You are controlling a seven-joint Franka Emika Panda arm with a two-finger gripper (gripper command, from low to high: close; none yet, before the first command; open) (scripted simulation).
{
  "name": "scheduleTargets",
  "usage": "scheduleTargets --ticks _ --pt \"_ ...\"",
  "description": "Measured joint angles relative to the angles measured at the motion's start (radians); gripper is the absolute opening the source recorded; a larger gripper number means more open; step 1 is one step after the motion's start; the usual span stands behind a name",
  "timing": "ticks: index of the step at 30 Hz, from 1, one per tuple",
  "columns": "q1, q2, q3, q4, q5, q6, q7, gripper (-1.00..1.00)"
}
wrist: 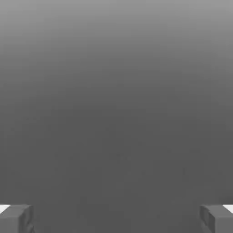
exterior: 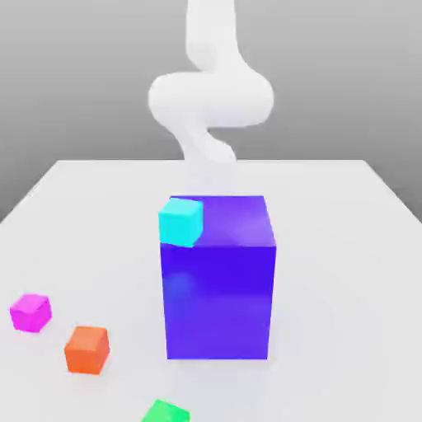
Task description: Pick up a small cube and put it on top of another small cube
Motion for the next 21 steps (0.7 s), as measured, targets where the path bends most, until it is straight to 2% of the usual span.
scheduleTargets --ticks 8,14,21 --pt "-0.230 0.297 -0.027 -0.094 -0.051 0.146 0.325 0.00" --pt "-0.363 0.514 -0.088 -0.163 -0.068 0.254 0.548 0.00" --pt "-0.519 0.768 -0.168 -0.245 0.011 0.381 0.739 0.00"
